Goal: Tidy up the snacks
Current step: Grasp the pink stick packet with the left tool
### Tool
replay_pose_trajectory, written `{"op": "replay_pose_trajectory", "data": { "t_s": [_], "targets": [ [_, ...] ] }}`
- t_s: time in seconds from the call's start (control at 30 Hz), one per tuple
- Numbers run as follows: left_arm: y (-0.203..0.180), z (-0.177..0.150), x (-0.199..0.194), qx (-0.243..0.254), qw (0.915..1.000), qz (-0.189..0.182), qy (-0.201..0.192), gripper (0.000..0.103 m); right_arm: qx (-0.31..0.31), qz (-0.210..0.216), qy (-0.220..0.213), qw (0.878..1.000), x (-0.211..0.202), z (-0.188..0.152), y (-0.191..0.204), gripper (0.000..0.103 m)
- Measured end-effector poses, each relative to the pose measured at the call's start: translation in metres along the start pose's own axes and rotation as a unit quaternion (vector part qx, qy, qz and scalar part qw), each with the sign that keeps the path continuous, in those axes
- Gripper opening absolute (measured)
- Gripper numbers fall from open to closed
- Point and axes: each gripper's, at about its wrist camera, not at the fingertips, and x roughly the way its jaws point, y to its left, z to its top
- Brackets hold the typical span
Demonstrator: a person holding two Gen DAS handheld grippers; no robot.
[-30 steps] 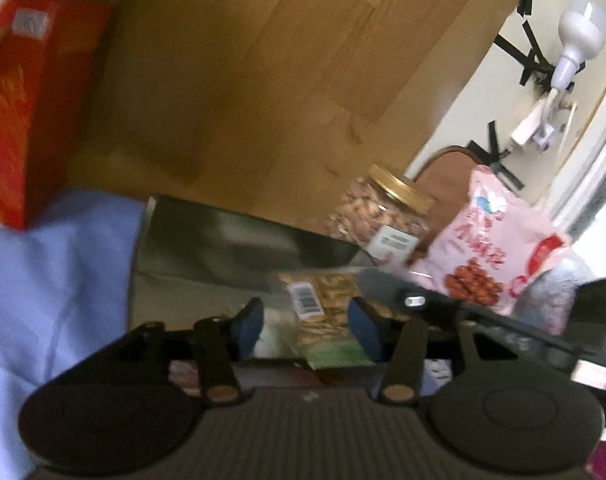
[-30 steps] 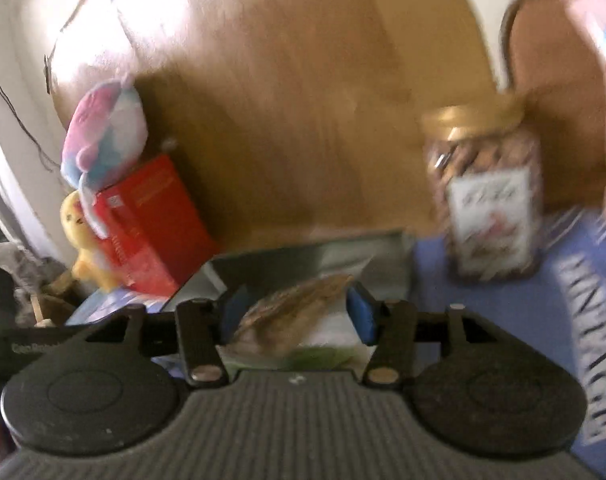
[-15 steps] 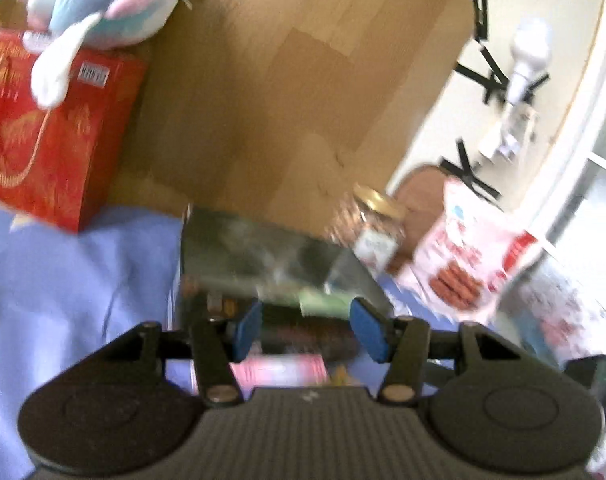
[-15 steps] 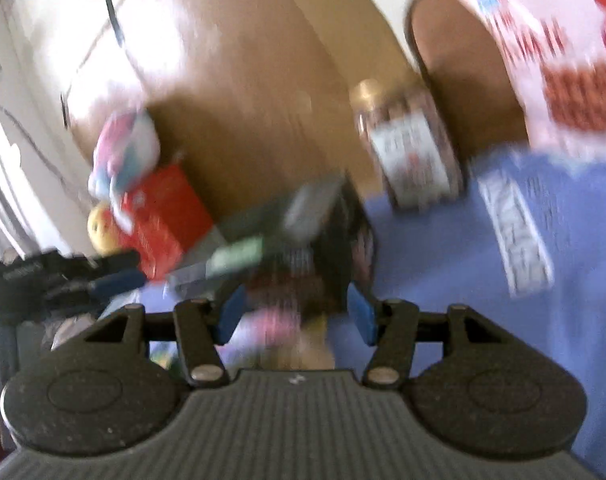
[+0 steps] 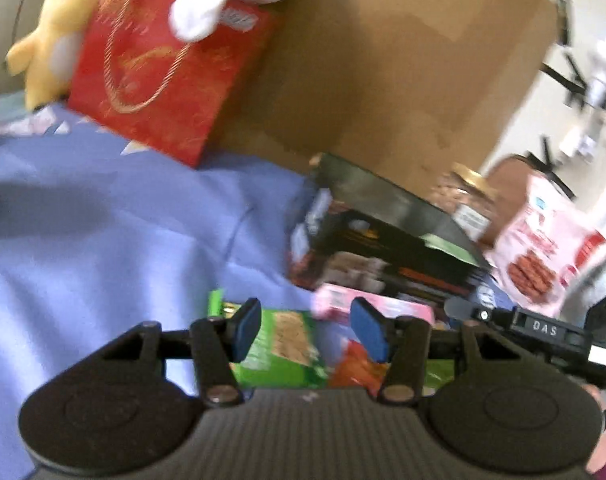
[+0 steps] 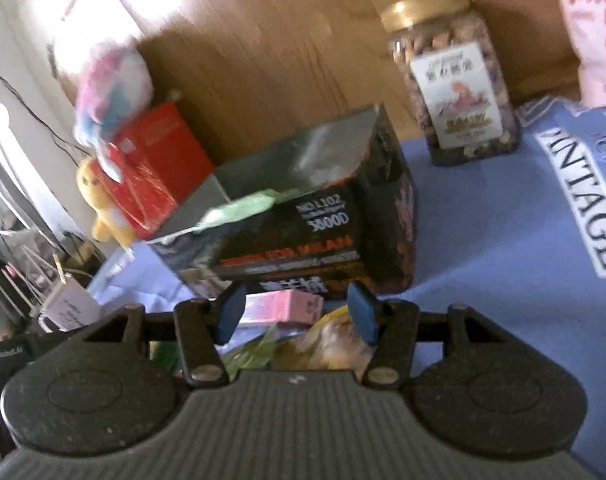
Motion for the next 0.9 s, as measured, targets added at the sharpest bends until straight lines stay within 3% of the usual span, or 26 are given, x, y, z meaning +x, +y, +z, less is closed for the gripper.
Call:
{"op": "replay_pose_trajectory", "data": {
  "t_s": [0.13, 0.2, 0.27, 0.33, 0.47, 0.7, 0.9],
  "targets": [
    [0.011, 0.010, 0.026, -0.034, 0.9993, 0.003, 0.011, 0.052, 0.011, 0.025, 0.036, 0.999, 0.022, 0.001, 0.000, 0.057],
    [0.005, 0.016, 0.038, -0.029, 0.9991, -0.020, 0.024, 0.055, -0.001, 0.029, 0.043, 0.999, 0.027, -0.003, 0.006, 0.052],
    [-0.003, 0.019, 0.056, -0.019, 0.9962, -0.065, 0.055, 0.057, -0.004, 0.033, 0.047, 0.998, 0.027, -0.006, 0.009, 0.045],
    [-0.012, 0.017, 0.064, -0.013, 0.9959, -0.061, 0.066, 0.057, 0.005, 0.043, 0.053, 0.998, 0.024, -0.008, 0.007, 0.041],
    [-0.029, 0.003, 0.063, 0.014, 0.9952, -0.067, 0.071, 0.057, 0.027, 0.051, 0.047, 0.997, 0.001, -0.020, -0.005, 0.038],
    [-0.062, -0.037, 0.039, 0.058, 0.9863, -0.117, 0.101, 0.057, 0.046, 0.048, 0.028, 0.997, -0.069, -0.061, -0.018, 0.037],
    [-0.066, -0.052, 0.018, 0.053, 0.9770, -0.163, 0.127, 0.057, -0.028, 0.022, 0.015, 0.999, -0.109, -0.091, 0.000, 0.042]
  ]
}}
